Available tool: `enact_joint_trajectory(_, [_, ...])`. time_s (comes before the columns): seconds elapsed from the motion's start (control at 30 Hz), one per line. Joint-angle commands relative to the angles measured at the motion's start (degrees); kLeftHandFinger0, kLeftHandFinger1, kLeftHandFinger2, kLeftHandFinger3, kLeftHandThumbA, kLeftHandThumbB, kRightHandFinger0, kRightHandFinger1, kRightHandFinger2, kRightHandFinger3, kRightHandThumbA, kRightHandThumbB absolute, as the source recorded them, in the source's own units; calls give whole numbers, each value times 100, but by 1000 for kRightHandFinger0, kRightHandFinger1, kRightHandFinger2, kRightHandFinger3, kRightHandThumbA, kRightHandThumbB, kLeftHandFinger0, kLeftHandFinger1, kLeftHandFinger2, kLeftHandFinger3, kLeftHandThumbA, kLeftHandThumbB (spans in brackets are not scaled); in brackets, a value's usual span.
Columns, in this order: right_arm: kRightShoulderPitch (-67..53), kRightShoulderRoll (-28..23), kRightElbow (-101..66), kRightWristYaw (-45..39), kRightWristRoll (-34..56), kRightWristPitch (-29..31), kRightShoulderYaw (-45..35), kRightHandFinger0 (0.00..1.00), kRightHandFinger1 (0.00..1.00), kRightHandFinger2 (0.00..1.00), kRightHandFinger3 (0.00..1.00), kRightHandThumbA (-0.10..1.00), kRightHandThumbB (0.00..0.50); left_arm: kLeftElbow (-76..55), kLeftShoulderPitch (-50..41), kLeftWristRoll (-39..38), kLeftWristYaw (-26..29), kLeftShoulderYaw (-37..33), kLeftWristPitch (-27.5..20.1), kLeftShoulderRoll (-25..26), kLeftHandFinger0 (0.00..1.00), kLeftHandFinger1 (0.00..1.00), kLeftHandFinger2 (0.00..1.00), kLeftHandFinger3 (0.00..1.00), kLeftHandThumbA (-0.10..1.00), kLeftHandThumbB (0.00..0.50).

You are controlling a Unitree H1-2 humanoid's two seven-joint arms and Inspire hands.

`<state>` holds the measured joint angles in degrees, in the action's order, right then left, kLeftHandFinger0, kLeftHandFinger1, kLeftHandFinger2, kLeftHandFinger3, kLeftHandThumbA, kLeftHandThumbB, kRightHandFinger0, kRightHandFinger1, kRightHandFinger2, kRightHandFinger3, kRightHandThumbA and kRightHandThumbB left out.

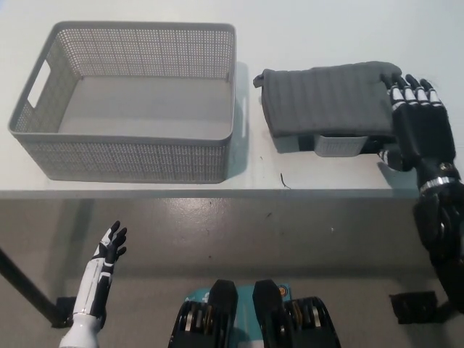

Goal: Usethe right hand to pick up a oven gloves on top of a leveled container and place it into another larger container on the left side

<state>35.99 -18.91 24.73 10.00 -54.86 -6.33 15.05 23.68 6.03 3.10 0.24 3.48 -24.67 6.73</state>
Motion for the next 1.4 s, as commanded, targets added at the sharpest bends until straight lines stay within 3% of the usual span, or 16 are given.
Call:
enact_joint_trajectory(0.0, [602,-3,466,615,-127,137,169,1000,1000,1000,1000,1000,300,-37,105,53,86,22,-226,98,1000,1000,1000,1000,1000,81])
enact_joint_trajectory(0.1, [712,38,668,1067,-191,100,247,1000,1000,1000,1000,1000,302,11,132,96,90,5,-226,120,1000,1000,1000,1000,1000,74])
enact_joint_trajectory(0.23, [955,152,1208,2029,-352,129,361,1000,1000,1000,1000,1000,228,42,175,112,91,2,-226,114,1000,1000,1000,1000,1000,74])
enact_joint_trajectory(0.27, [1062,202,1535,2471,-401,176,408,1000,1000,1000,1000,845,243,33,159,146,106,3,-223,113,1000,1000,1000,1000,1000,71])
enact_joint_trajectory(0.3, [1283,221,2196,3279,-564,230,561,933,961,1000,983,269,300,25,148,161,104,-1,-224,115,1000,1000,1000,1000,1000,69])
enact_joint_trajectory(0.33, [1378,219,2490,3515,-623,249,657,717,698,753,732,103,274,27,135,151,90,2,-221,124,1000,1000,1000,1000,1000,76])
enact_joint_trajectory(0.37, [1446,219,2706,3650,-620,312,710,233,257,383,422,-78,306,21,124,146,83,4,-222,129,1000,1000,1000,1000,1000,72])
enact_joint_trajectory(0.4, [1499,208,2940,3811,-586,470,761,47,51,177,259,-96,328,4,102,134,73,6,-224,128,1000,1000,1000,1000,1000,70])
enact_joint_trajectory(0.43, [1540,182,3189,3956,-541,666,825,2,2,190,163,-100,312,-9,77,109,58,8,-224,126,1000,1000,1000,1000,1000,65])
enact_joint_trajectory(0.47, [1552,174,3250,3961,-522,705,837,0,0,254,166,-100,304,-10,76,105,58,8,-225,127,1000,1000,1000,1000,1000,65])
enact_joint_trajectory(0.6, [1598,76,3643,4007,-417,966,990,0,162,677,458,-100,220,16,71,151,85,6,-226,155,1000,1000,1000,1000,1000,79])
enact_joint_trajectory(0.73, [1652,26,3802,4261,-268,1228,1020,0,255,788,661,-100,223,42,124,228,86,-13,-226,198,1000,1000,1000,1000,1000,78])
enact_joint_trajectory(1.1, [1656,-73,3748,4772,30,1653,954,0,278,726,696,-100,136,44,144,162,27,-18,-225,170,1000,1000,1000,1000,1000,65])
enact_joint_trajectory(1.2, [1652,-207,3181,4645,98,1678,821,0,288,741,675,-100,240,45,190,191,70,-19,-226,169,1000,1000,1000,1000,1000,66])
enact_joint_trajectory(1.27, [1675,-267,2925,4644,113,1666,754,0,274,747,708,-100,202,56,209,179,71,-16,-226,166,1000,1000,1000,1000,1000,68])
enact_joint_trajectory(1.37, [1700,-387,2287,4448,78,1509,641,0,293,789,717,-100,229,62,213,204,80,-17,-226,191,1000,1000,1000,1000,1000,52])
